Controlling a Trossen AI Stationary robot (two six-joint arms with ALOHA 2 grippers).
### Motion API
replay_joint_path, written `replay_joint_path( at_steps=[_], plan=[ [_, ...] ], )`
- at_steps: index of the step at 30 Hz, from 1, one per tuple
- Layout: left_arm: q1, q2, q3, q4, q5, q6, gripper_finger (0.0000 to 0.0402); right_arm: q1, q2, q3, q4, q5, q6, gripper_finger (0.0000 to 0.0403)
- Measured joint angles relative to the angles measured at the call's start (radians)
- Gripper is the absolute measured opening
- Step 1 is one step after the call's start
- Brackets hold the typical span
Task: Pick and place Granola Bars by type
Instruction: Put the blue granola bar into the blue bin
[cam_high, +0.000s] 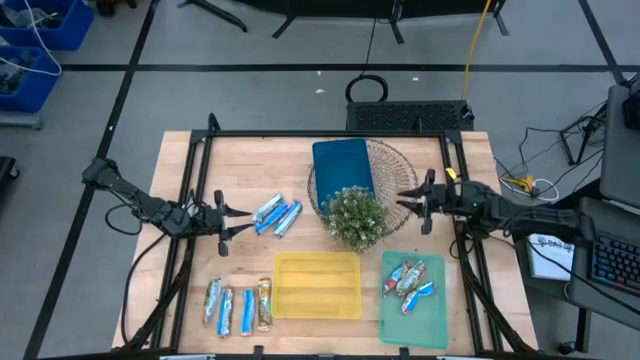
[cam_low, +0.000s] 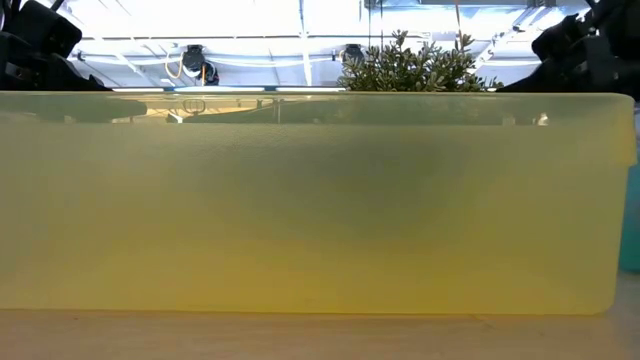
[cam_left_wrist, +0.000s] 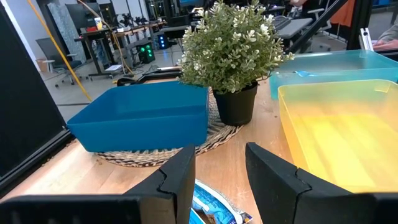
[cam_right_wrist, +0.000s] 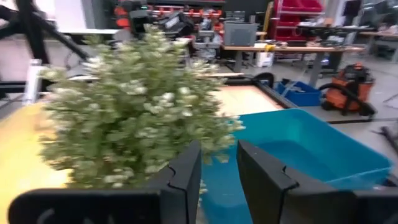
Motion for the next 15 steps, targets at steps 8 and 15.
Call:
replay_joint_path(
  at_steps=[8, 15],
  plan=[
    [0.0, 0.0, 0.0, 0.0, 0.0, 0.0, 0.0145, -0.06, -0.08, -0.045, 0.006, -0.001, -0.034, 0.0093],
    [0.0, 0.0, 0.0, 0.0, 0.0, 0.0, 0.0145, -0.072, -0.191, -0.074, -0.007, -0.033, -0.037, 0.0093]
  ],
)
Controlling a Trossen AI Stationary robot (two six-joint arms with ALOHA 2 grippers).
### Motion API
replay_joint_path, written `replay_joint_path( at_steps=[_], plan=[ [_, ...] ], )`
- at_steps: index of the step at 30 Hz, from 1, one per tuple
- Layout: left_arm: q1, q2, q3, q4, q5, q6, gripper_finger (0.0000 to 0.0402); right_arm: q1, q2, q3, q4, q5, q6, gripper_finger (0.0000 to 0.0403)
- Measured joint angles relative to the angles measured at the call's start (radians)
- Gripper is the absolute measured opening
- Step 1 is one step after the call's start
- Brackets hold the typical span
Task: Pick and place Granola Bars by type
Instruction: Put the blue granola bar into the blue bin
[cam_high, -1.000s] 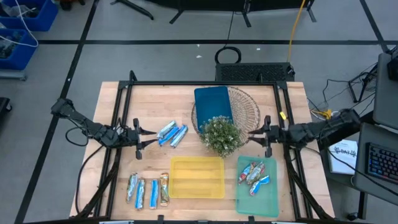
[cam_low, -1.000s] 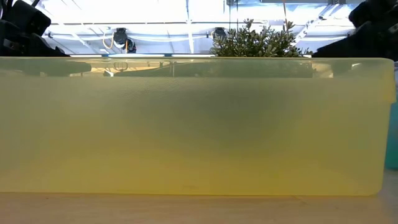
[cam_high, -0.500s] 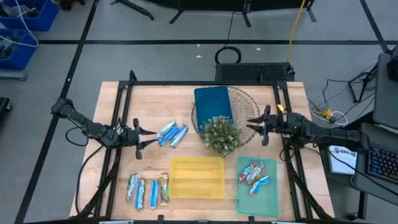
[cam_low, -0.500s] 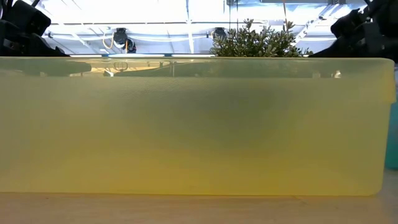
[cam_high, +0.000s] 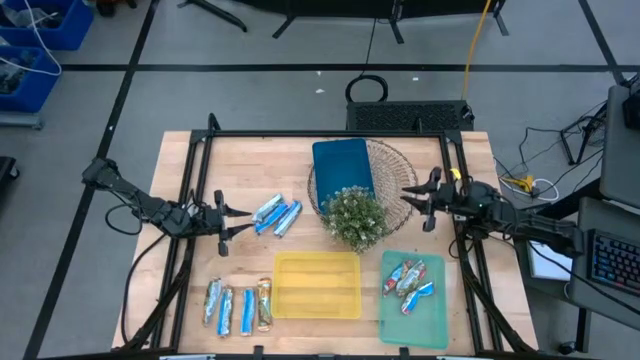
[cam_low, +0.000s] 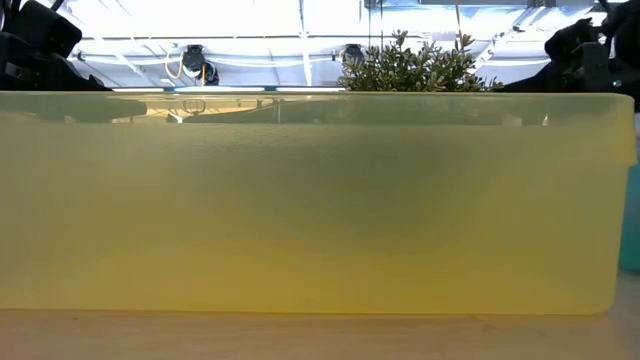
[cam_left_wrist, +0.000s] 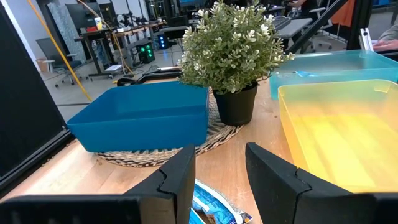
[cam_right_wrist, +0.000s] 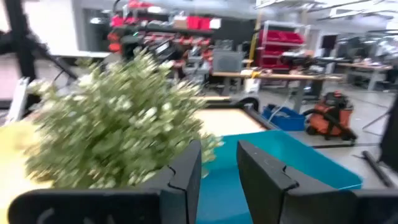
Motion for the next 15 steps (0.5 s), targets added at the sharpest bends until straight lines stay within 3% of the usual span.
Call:
replay_joint_path(
  at_steps=[10, 15],
  plan=[
    [0.0, 0.0, 0.0, 0.0, 0.0, 0.0, 0.0145, 0.0, -0.019, -0.002, -0.021, -0.04, -0.006, 0.0093],
    [0.0, 0.0, 0.0, 0.0, 0.0, 0.0, 0.0145, 0.0, -0.019, -0.003, -0.022, -0.04, 0.08, 0.0093]
  ],
)
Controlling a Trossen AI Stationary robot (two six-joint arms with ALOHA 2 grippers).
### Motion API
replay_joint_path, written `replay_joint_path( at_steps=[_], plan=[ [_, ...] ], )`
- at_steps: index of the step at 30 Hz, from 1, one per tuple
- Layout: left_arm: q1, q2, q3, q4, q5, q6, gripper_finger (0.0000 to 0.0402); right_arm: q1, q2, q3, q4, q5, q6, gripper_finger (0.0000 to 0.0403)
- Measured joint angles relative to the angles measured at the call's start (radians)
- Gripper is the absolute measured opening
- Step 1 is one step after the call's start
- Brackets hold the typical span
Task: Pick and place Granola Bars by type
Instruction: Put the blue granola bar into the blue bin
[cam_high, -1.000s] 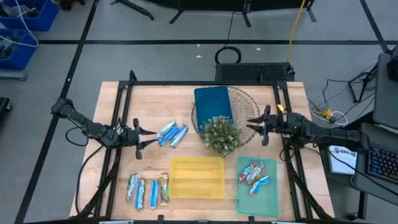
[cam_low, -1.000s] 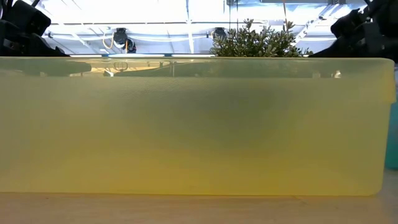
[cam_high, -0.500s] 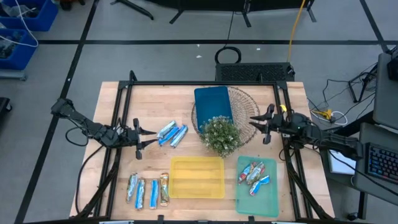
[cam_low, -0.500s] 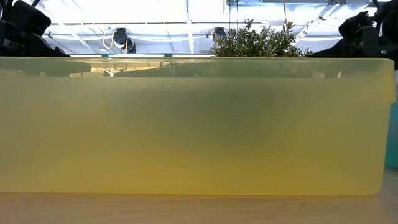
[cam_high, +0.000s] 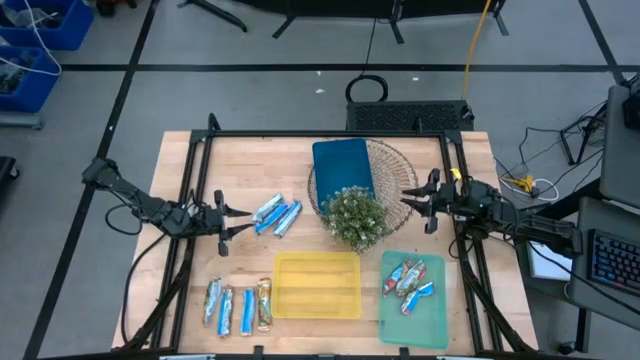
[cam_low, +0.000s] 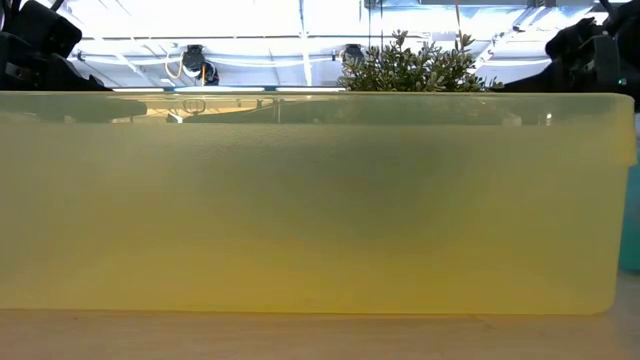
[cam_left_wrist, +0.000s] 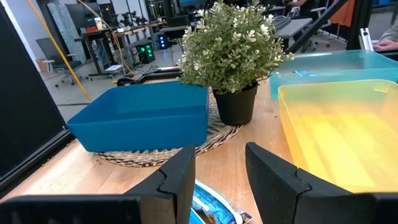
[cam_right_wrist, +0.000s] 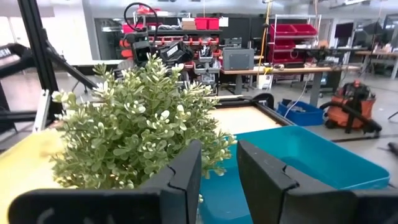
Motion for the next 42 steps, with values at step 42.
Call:
replay_joint_path(
  at_steps=[42],
  plan=[
    [0.144, 0.033, 0.194, -0.222, -0.094, -0.333, 0.0145, 0.0, 0.0, -0.002, -0.001, 0.001, 0.017, 0.0093]
  ],
)
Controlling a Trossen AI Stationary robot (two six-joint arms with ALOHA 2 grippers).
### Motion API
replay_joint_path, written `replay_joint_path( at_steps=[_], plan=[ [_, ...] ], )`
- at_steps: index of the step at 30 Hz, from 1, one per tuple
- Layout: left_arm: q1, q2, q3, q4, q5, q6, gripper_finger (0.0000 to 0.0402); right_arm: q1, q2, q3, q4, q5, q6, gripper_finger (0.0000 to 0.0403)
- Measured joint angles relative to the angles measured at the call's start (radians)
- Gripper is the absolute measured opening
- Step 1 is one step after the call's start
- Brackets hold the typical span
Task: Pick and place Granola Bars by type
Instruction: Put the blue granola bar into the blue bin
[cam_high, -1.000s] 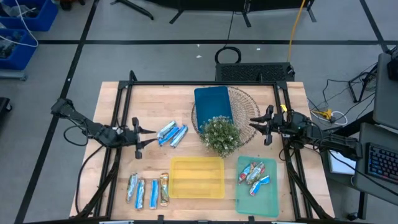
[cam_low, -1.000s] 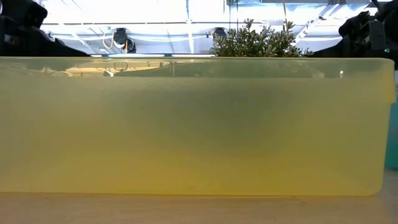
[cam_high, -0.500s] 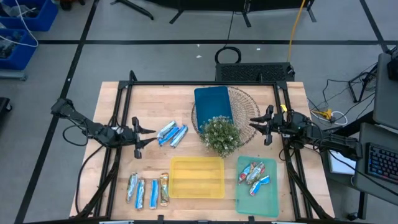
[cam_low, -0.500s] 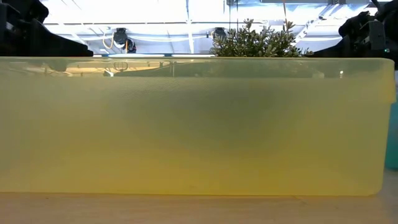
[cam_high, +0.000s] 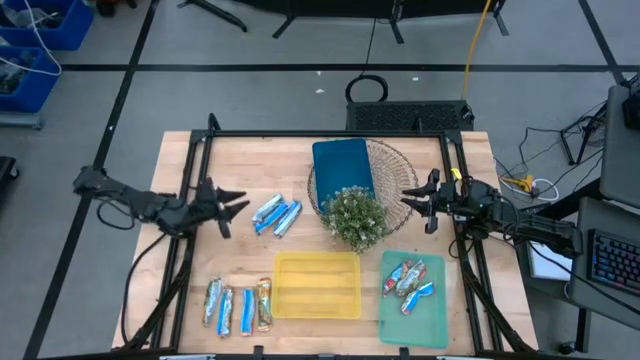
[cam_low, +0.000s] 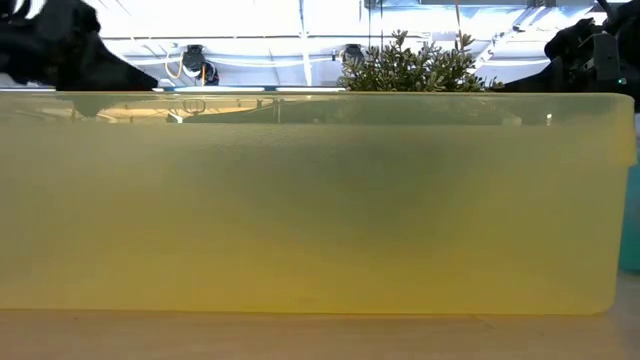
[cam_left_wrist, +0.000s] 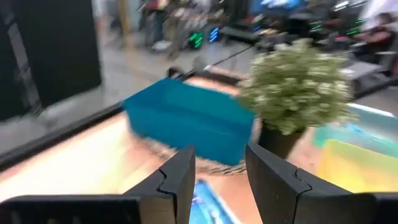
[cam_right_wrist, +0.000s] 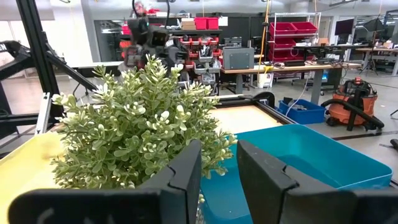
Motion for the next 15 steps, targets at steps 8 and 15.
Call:
replay_joint_path(
  at_steps=[8, 15],
  plan=[
    [0.282, 0.236, 0.243, -0.469, 0.2, -0.424, 0.0145, 0.0, 0.0, 0.0, 0.0, 0.0, 0.0, 0.0093],
    [0.421, 0.517, 0.237, -0.359, 0.488, -0.449, 0.0145, 0.0, 0.0, 0.0, 0.0, 0.0, 0.0, 0.0093]
  ],
)
